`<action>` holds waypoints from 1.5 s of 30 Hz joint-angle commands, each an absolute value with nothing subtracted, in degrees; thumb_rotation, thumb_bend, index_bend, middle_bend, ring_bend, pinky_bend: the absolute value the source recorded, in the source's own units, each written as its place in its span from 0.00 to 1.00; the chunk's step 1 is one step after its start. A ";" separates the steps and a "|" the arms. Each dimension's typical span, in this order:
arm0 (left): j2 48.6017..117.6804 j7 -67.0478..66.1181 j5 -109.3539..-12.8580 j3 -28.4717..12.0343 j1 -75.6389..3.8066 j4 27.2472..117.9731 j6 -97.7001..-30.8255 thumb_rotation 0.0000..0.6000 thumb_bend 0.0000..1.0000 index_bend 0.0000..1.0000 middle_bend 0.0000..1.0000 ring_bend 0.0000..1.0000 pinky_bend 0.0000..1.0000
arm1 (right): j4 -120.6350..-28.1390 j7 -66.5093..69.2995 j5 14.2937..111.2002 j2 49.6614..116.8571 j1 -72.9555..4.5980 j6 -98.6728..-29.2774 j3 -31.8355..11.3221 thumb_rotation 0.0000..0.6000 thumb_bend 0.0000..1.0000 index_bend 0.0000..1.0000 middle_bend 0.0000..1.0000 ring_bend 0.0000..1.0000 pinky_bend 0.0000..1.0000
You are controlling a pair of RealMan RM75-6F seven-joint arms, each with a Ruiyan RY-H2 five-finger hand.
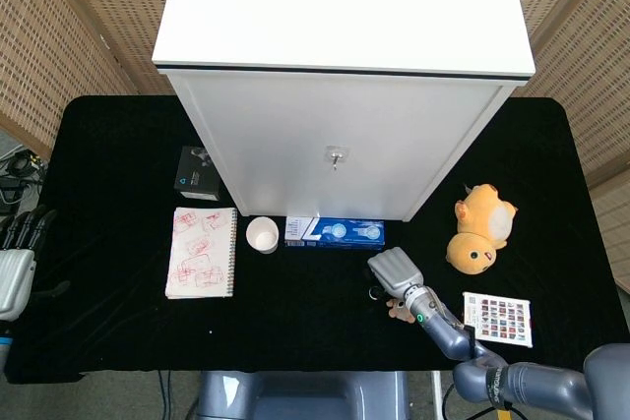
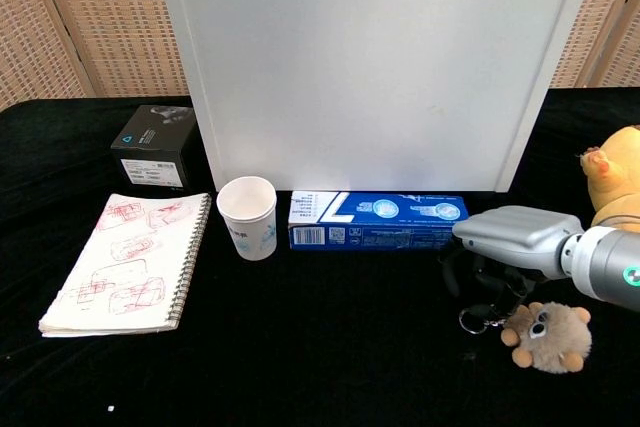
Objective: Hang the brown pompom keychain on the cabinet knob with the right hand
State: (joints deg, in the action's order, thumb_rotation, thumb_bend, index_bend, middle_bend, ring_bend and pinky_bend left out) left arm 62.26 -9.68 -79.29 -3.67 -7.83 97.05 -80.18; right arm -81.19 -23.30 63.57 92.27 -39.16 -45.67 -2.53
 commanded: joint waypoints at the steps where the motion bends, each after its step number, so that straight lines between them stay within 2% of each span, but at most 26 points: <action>1: 62.31 -9.82 -79.31 -3.62 -7.88 97.10 -80.13 1.00 0.00 0.00 0.00 0.00 0.00 | -80.65 -23.29 64.05 92.58 -39.18 -45.89 -2.19 1.00 0.51 0.52 0.93 0.95 1.00; 37: 62.69 -10.78 -78.86 -3.46 -8.00 97.20 -80.16 1.00 0.00 0.00 0.00 0.00 0.00 | -77.16 -23.05 64.80 95.15 -39.73 -45.19 -1.00 1.00 0.53 0.53 0.93 0.95 1.00; 45: 62.65 -10.73 -78.84 -3.44 -8.05 97.20 -80.08 1.00 0.00 0.00 0.00 0.00 0.00 | -76.76 -22.50 65.12 95.29 -39.91 -44.55 -0.85 1.00 0.64 0.57 0.93 0.95 1.00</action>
State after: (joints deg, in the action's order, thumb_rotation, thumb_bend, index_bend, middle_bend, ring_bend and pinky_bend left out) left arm 62.65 -10.73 -78.83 -3.45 -8.05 97.20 -80.07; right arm -76.77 -22.53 65.10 95.29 -39.90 -44.58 -0.86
